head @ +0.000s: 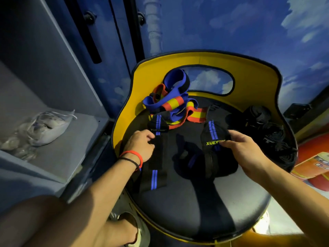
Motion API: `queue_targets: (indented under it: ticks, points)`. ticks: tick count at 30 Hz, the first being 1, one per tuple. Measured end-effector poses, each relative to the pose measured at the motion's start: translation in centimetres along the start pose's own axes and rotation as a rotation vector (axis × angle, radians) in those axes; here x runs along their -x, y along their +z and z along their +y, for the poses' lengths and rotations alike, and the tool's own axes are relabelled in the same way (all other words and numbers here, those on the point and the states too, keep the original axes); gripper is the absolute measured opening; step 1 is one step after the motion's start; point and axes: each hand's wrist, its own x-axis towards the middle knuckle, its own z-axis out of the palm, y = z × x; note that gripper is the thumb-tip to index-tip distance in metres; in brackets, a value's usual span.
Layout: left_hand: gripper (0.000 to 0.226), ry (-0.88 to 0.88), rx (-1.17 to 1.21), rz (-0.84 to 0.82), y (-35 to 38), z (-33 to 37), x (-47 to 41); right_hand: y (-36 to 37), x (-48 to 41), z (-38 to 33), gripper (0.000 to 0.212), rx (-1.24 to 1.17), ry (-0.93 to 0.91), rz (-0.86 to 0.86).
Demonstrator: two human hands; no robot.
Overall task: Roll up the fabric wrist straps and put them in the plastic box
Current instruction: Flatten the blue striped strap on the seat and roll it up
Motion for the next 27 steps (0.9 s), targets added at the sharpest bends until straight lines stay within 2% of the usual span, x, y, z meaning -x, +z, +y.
queue_targets:
  ticks: [4, 6, 11, 18, 20, 23, 25, 27]
  points:
    - [0.056, -0.179, -0.094, -0.202, -0.3, -2.7, -1.6, 0.6, 0.2, 0.2, 0.024, 0.018, 0.055, -0.043]
    - [0.066, -0.189, -0.143, -0.227, -0.2, -3.2, -1.4, 0.8, 0.1, 0.3, 0.020, 0.044, 0.063, -0.046]
    - [0.054, -0.108, -0.060, -0.200, 1.5, -2.7, 0.0, 1.2, 0.0, 0.7, 0.019, 0.145, 0.095, -0.068]
    - [0.042, 0.007, -0.010, -0.420, 3.8, -0.9, 2.0, 1.0, -0.6, 2.0, 0.019, 0.328, 0.126, -0.075]
    - [0.032, 0.013, -0.037, -0.375, 3.2, -0.4, 2.0, 0.9, -0.5, 2.0, 0.018, 0.335, 0.129, -0.066]
    - [0.028, -0.023, -0.052, -0.181, 2.6, 0.0, 1.3, 0.8, -0.4, 2.1, 0.018, 0.337, 0.132, -0.070]
    - [0.036, -0.078, 0.015, -0.095, 2.5, 0.0, 0.7, 0.7, -0.3, 2.1, 0.017, 0.327, 0.127, -0.073]
    - [0.053, -0.127, 0.129, -0.089, 2.5, 0.0, 0.1, 0.7, -0.2, 2.1, 0.016, 0.309, 0.115, -0.081]
